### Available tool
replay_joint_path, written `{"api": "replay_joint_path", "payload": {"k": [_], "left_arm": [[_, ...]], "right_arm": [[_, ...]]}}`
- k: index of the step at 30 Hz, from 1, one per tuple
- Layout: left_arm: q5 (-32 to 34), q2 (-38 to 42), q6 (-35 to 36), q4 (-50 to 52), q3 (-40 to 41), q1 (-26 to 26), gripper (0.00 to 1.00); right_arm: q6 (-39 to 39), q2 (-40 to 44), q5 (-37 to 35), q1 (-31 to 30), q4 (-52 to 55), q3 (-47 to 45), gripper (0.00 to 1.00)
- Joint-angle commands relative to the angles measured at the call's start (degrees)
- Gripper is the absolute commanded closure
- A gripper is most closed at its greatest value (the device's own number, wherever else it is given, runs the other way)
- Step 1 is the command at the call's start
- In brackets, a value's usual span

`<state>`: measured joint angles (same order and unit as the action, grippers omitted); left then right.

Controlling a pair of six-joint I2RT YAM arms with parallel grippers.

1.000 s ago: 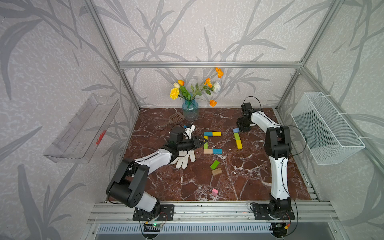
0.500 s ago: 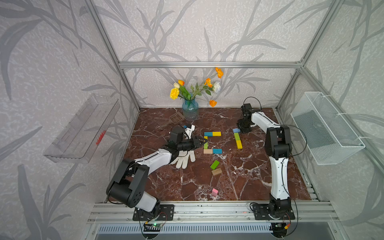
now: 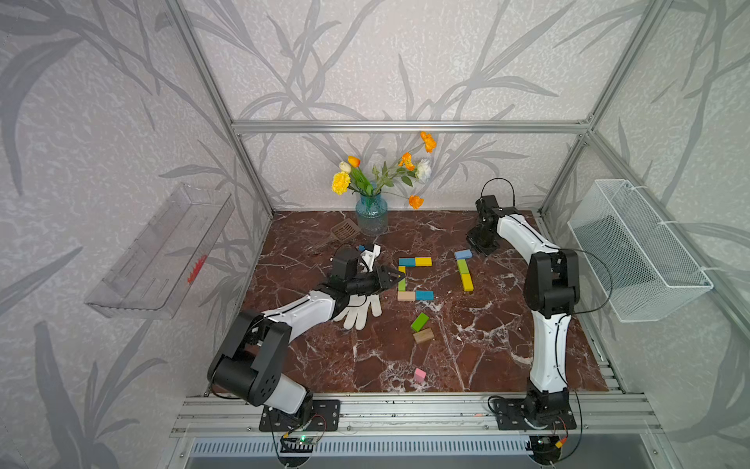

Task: Assemble the letter c with building blocks
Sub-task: Assemble the building block at the center of the board.

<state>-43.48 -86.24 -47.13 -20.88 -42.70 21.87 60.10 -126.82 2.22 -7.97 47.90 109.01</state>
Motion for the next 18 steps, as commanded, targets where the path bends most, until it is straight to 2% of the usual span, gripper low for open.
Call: {"api": "replay_joint_path", "payload": {"k": [1,4,10,18], "left_arm": [[0.42,0.35,0.59,0.89,-0.19,-0.29,0.54],[0.75,0.09,0.34,1.09,-0.40,-0.25,0.54],[1.55,-0.94,-0.58,0.54,-0.84,-0.25,0.54],[1.83,-1.42,-0.84,0.93,-1.28,-0.16,0.54]], "right_arm": [[-5.17,0.47,2.32,0.82,-1.42,1.00,0.86],[-4.26,-0.21,6.33,1.63,-6.34,-1.03,0.90],[-1.56,-2.64,9.54,2.22,-10.59,-1.26,1.00],[3.55,-7.13,12.47,2.34,-14.51,-0.16,1.00]]}}
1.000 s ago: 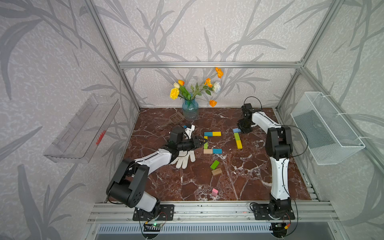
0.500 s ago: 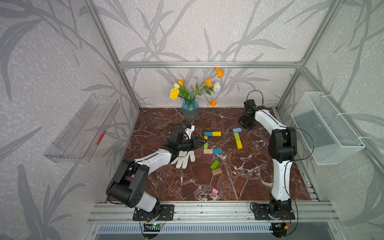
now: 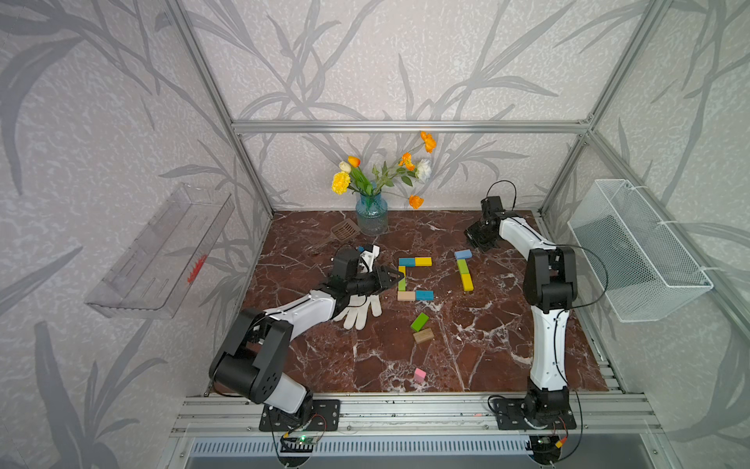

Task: Assemble the letter c with building blocks
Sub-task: Assemble the building block at the center of the board.

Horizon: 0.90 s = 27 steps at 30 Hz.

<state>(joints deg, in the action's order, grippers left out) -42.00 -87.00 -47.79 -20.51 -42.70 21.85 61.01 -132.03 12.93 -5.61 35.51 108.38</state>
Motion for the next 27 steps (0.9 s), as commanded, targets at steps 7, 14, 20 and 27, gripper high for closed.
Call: {"api": "replay_joint_path", "payload": {"k": [7,14,20,27], "left_arm": [[-0.05,-1.41,-0.20,0.63,-1.73,-0.14,0.54],[-0.37,-1.58,-0.19,0.56,-1.80,-0.14,0.54],[-0.42,-1.50,-0.17,0.50,-1.74,-0.14,0.54],[-0.12,-1.01,-0.13,0.50,-1.44,-0.14,0.54]], "right_arm": [[5.86,-3.79,2.28,-0.10,-4.74,0.35,1.00],[7.10,-4.43,1.62,-0.19,-3.72,0.71,1.00],[6.96,-3.89,0.28,-0.46,-0.93,0.88,1.00],[7.01,-2.80,-0.92,-0.54,1.52,0.53,1.00]]}}
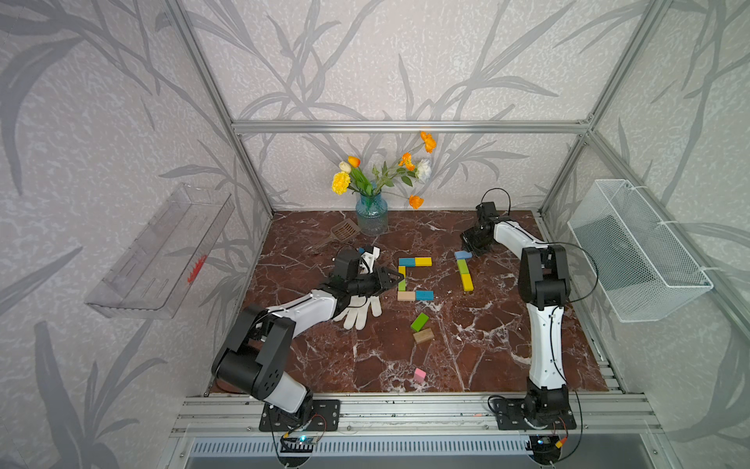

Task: Assemble the letter c with building blocks
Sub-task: Assemble the building block at the center of the board.

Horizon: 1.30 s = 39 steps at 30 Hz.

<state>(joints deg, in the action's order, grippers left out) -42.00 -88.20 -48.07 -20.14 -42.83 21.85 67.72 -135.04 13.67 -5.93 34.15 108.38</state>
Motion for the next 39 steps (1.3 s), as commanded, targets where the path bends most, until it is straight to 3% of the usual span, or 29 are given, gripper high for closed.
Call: {"api": "replay_joint_path", "payload": {"k": [1,7,14,19,22,25,31,39], "left_arm": [[-0.18,0.24,0.17,0.18,-1.31,-0.14,0.54],[-0.12,0.31,0.21,0.29,-1.34,-0.18,0.54],[0.23,0.27,0.27,0.97,-1.42,-0.14,0.54],[1.36,0.92,0.87,2.87,-1.86,-0.05,0.54],[2.83,2.37,1.62,4.89,-1.94,0.12,0.54],[5.93,4.86,3.15,8.01,-1.83,0.97,0.51],[13.76,10.30,5.73,16.70,-2.05,3.39,0.47],[25.46,14.00,9.87,33.56,-7.19,10.85,0.45]], "right_arm": [[0.39,0.35,-1.88,-0.30,3.03,0.52,1.00],[0.40,0.76,-2.73,-0.44,3.52,0.57,1.00],[-3.66,2.01,-4.14,-0.39,0.79,1.82,0.92],[-8.37,3.84,-3.78,-0.43,1.03,3.01,0.68],[-12.06,6.48,-3.21,-0.46,1.46,1.23,0.61],[-15.90,10.42,-3.28,-0.48,1.15,-2.48,0.47],[-24.86,17.68,-2.87,-0.47,4.44,-8.15,0.36],[-35.85,28.64,-1.34,-1.27,7.45,-19.22,0.31]]}}
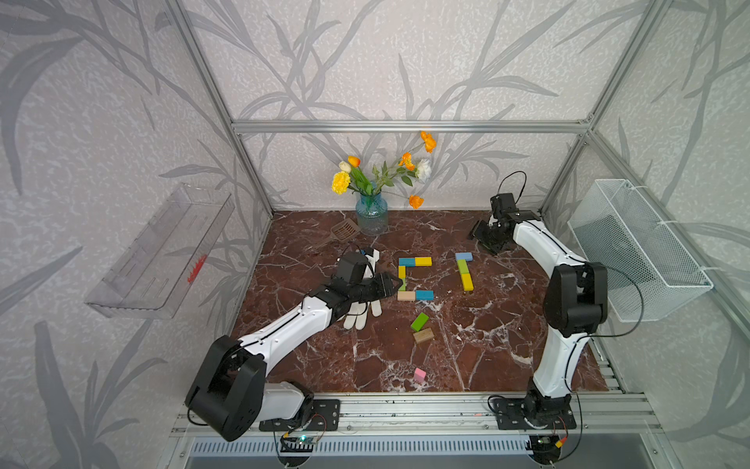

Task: Assemble the letter c with building blocks
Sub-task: Assemble the building block at the center of the board, then pick up the building block from the center of the board.

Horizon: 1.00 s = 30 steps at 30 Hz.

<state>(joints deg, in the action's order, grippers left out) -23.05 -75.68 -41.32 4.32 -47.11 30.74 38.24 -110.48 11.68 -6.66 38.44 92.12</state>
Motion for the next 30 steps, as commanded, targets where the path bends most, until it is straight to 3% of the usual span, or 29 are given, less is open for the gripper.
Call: {"api": "replay_joint_path", "payload": {"k": [1,8,16,30], "left_arm": [[7.72,1.43,3.14,10.71,-3.45,2.89,0.45],[12.08,2.29,3.88,16.27,-5.13,6.59,0.45],[12.70,0.46,10.19,18.88,-7.50,8.50,0.47],[13.05,-9.09,18.54,26.16,-15.50,15.12,0.47]], "right_arm": [[-7.50,5.42,1.07,-0.77,3.72,-4.23,0.31],[-16.06,14.60,0.31,-4.85,9.31,-10.39,0.31],[-23.60,19.53,2.35,-9.50,15.25,-13.19,0.32],[-23.14,24.39,4.18,-11.97,18.20,-19.26,0.35]]}}
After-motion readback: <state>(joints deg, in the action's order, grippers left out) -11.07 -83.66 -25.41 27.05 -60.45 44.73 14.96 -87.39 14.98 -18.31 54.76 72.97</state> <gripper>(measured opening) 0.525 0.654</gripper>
